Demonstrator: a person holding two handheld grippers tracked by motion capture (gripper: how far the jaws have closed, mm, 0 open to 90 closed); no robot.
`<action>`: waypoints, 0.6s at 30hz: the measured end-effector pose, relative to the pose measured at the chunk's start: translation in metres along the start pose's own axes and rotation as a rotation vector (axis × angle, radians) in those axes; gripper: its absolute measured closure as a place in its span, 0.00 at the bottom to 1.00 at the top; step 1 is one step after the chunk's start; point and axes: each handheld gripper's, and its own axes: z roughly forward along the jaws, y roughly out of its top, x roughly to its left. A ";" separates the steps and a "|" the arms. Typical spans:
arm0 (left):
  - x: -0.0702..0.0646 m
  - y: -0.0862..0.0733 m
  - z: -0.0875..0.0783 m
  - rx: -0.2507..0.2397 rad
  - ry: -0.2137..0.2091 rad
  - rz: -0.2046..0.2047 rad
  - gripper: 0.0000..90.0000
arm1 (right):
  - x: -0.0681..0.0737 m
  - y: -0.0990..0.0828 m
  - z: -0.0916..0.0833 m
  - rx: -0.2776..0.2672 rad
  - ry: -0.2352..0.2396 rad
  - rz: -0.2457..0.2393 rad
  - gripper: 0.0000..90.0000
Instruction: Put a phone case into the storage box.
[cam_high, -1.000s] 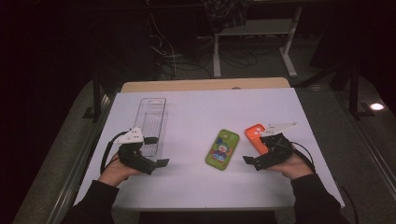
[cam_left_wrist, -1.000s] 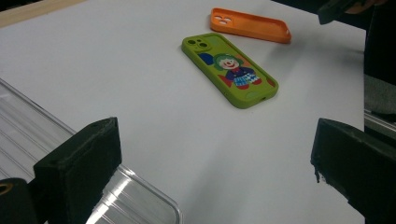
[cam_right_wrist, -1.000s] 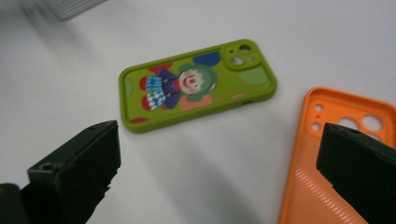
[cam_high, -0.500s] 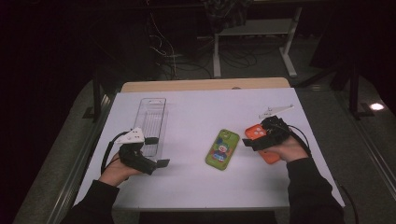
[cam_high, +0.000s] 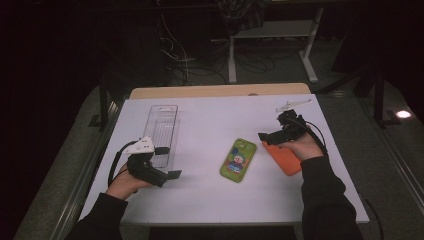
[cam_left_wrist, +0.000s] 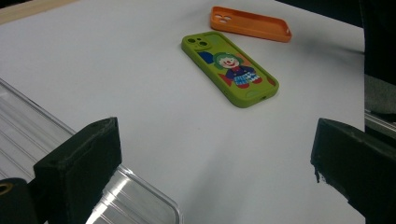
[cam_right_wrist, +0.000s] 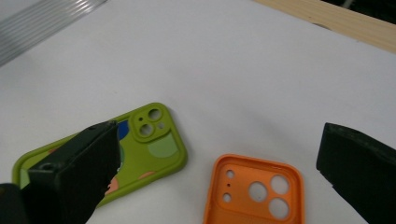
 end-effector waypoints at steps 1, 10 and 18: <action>0.000 0.000 0.000 0.000 0.000 -0.001 0.02 | -0.001 0.000 0.000 0.000 -0.004 0.003 0.00; 0.000 0.000 0.001 0.007 -0.004 0.022 0.02 | -0.017 -0.008 -0.010 -0.002 -0.071 0.057 0.00; 0.000 0.001 -0.001 0.001 -0.003 0.012 0.02 | -0.026 -0.016 -0.015 -0.019 -0.089 0.086 0.00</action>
